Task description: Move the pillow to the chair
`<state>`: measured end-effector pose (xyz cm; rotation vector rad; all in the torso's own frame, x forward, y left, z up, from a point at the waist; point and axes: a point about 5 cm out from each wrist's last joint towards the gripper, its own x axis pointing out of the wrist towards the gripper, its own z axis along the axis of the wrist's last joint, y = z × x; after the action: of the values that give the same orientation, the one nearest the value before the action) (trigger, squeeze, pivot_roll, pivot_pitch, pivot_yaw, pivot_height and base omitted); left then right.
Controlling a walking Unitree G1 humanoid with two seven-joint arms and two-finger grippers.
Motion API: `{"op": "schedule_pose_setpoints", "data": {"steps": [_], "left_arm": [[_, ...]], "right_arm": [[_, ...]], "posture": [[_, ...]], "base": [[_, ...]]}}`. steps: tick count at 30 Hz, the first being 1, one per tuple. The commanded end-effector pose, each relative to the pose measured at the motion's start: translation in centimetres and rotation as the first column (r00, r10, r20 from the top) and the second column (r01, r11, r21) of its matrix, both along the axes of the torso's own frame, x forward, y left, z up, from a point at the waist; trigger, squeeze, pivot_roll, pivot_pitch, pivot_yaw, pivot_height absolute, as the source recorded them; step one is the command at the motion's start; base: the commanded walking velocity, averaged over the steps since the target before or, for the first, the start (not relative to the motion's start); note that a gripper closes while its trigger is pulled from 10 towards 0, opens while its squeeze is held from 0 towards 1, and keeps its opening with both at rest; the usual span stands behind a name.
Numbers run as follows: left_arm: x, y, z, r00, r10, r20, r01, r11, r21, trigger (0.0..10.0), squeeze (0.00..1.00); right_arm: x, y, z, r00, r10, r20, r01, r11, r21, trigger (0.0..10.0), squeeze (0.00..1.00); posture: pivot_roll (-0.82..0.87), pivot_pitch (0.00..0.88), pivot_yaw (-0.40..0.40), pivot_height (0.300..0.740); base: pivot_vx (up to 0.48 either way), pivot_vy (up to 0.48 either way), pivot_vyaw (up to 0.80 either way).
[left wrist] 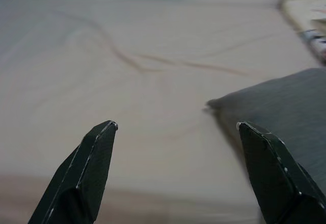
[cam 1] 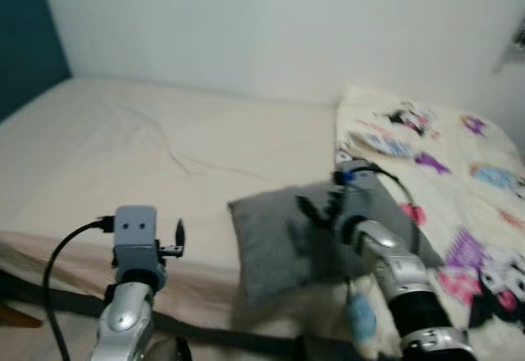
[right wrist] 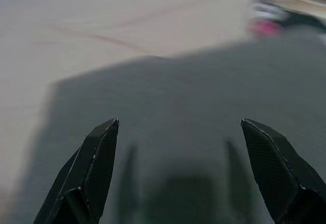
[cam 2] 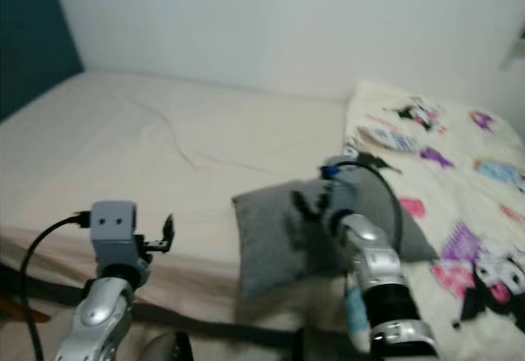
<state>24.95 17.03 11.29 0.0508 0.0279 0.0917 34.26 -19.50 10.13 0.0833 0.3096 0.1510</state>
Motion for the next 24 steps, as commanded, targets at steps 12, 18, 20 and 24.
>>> {"op": "schedule_pose_setpoints", "data": {"steps": [12, 18, 20, 24], "left_arm": [[0.3, -0.3, 0.4, 1.000, -0.027, 0.006, 0.027, 1.000, -0.010, 10.0, 0.00], [0.3, -0.4, 0.5, 0.999, -0.046, 0.006, 0.046, 0.999, -0.003, 10.0, 0.00], [0.3, -0.4, 0.5, 0.999, -0.050, 0.005, 0.050, 0.999, -0.003, 10.0, 0.00], [0.3, -0.3, 0.5, 0.998, -0.058, 0.002, 0.058, 0.998, -0.005, 10.0, 0.00]], "right_arm": [[-0.3, -2.7, -2.5, 0.935, -0.251, -0.253, 0.337, 0.853, 0.398, 10.0, 0.00], [-2.9, -3.6, -5.5, 0.865, -0.287, -0.412, 0.451, 0.804, 0.387, 10.0, 0.00], [-3.6, -4.1, -5.9, 0.849, -0.309, -0.429, 0.472, 0.809, 0.352, 10.0, 0.00], [-4.9, -6.4, -5.7, 0.820, -0.372, -0.435, 0.499, 0.836, 0.226, 10.0, 0.00]], "posture": [[-0.03, 0.000, -0.095, 0.547], [-0.04, 0.000, -0.088, 0.547], [-0.05, 0.000, -0.084, 0.547], [-0.06, 0.000, -0.080, 0.547]], "base": [[0.000, 0.000, 0.00], [0.000, 0.000, 0.00], [0.000, 0.000, 0.00], [0.000, 0.000, 0.00]]}}
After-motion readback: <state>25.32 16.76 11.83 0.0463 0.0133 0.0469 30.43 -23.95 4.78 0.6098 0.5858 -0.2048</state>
